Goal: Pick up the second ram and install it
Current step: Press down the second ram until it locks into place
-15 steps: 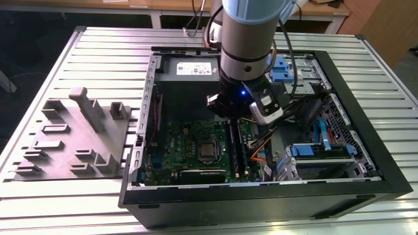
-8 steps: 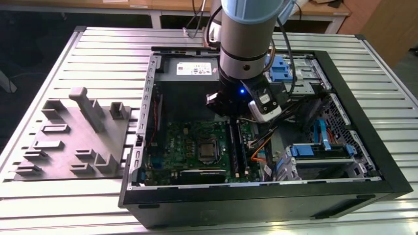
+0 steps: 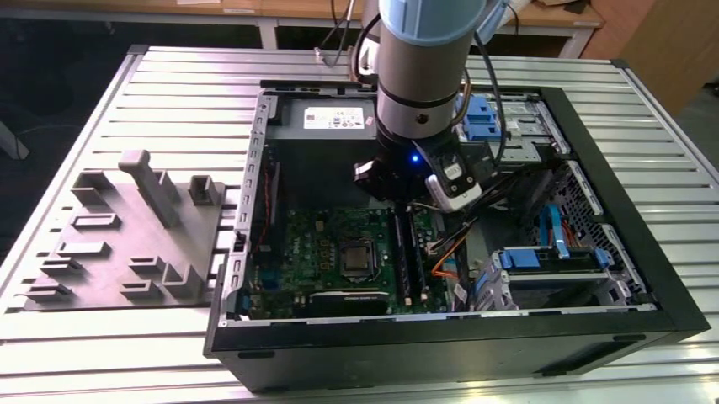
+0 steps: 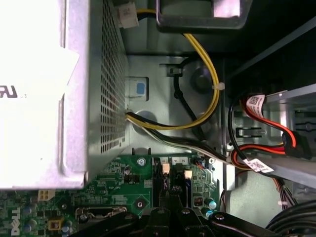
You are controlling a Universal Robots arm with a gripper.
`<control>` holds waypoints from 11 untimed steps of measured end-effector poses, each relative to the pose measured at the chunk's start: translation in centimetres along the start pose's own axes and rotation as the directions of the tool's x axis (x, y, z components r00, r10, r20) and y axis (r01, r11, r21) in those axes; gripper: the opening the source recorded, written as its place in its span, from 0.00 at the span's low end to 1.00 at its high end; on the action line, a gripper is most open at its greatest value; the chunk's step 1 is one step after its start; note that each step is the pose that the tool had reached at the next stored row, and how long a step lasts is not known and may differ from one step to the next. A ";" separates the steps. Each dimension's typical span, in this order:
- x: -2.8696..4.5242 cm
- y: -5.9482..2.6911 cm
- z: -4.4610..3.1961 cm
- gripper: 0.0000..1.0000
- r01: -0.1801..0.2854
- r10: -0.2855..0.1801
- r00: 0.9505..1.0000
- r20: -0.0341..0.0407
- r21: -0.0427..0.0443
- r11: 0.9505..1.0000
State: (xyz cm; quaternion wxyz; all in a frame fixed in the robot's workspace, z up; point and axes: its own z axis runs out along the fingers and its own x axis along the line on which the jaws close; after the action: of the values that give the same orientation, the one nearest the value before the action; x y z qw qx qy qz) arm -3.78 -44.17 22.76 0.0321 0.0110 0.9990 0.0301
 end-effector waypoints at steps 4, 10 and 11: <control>0.06 0.30 0.32 0.10 0.000 0.000 1.000 0.000 0.000 1.000; 0.08 0.38 0.54 0.10 0.000 0.000 1.000 0.000 0.000 1.000; 0.08 0.39 0.63 0.10 0.000 0.000 1.000 0.000 0.000 1.000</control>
State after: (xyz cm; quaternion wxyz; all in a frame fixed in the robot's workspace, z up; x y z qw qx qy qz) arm -3.81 -43.74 22.15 0.0322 0.0110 0.9990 0.0302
